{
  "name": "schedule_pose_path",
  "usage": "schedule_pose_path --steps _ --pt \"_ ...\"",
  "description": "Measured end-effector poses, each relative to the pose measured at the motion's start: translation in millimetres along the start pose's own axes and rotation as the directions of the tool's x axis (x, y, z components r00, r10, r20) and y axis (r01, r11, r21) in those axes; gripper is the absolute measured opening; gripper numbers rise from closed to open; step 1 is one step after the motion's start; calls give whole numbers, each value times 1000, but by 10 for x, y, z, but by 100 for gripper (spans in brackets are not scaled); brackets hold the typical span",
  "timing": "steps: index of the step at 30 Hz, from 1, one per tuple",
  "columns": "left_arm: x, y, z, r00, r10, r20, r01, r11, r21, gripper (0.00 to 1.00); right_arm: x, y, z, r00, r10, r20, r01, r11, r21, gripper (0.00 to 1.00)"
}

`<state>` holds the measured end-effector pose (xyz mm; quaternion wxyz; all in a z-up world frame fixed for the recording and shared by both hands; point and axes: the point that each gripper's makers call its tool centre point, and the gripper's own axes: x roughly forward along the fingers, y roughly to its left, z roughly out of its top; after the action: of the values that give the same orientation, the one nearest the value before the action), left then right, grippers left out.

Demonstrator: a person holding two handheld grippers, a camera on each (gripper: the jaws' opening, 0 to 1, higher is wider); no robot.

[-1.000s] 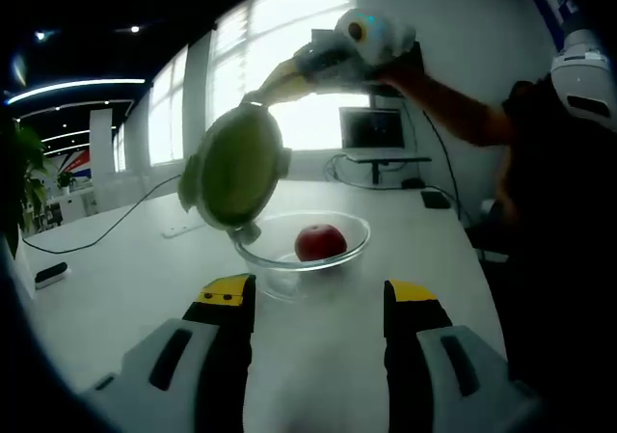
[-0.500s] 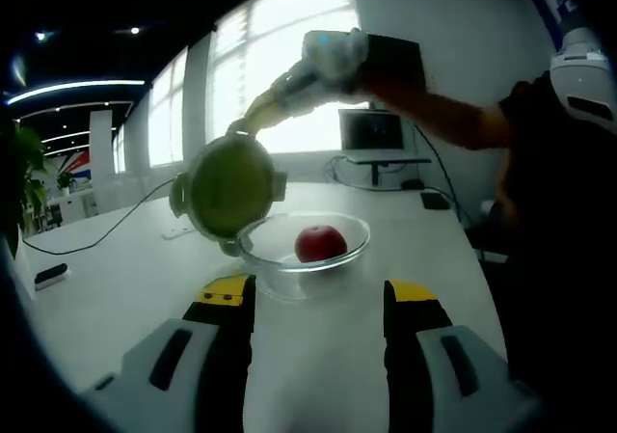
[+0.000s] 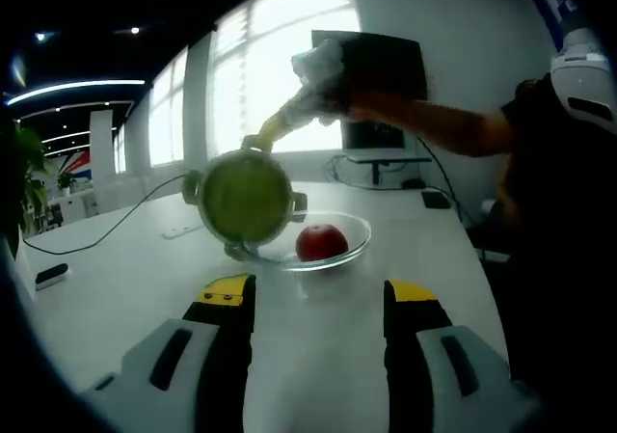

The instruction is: Open container latches remove lid place lid upside down on tabletop take tomato from container place on tabletop

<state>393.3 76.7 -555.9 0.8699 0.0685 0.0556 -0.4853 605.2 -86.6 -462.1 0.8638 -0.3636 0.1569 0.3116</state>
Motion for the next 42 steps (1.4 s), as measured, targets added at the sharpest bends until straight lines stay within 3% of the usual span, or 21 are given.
schedule_pose_path --steps 8,20,26,29,33,35,38,42 --pt "-7 -2 6 1000 -2 4 2 1000 0 47 -117 -184 -441 993 -91 -70 104 975 199 0" --pt "-3 18 -4 1000 8 -2 -8 1000 1 47 -280 -262 -944 977 -182 -114 210 923 322 0" --pt "1 14 -5 1000 7 -3 -7 1000 5 47 -291 -306 -1109 971 -180 -157 229 890 394 0" --pt "2 16 -7 1000 9 -4 -9 1000 7 47 -268 -336 -1213 966 -173 -191 243 857 454 0" --pt "4 18 -10 1000 11 -6 -11 1000 8 47 -204 -341 -1386 960 -138 -242 253 797 548 0" --pt "4 17 -12 1000 10 -6 -10 1000 8 47 -163 -362 -1452 960 -125 -252 250 787 564 0" --pt "2 19 -12 1000 10 -5 -10 1000 8 47 -290 -173 -1490 954 -123 -273 264 773 577 0" --pt "-1 18 -13 1000 9 -4 -9 1000 10 47 -138 -263 -1622 944 -116 -308 280 775 566 0"
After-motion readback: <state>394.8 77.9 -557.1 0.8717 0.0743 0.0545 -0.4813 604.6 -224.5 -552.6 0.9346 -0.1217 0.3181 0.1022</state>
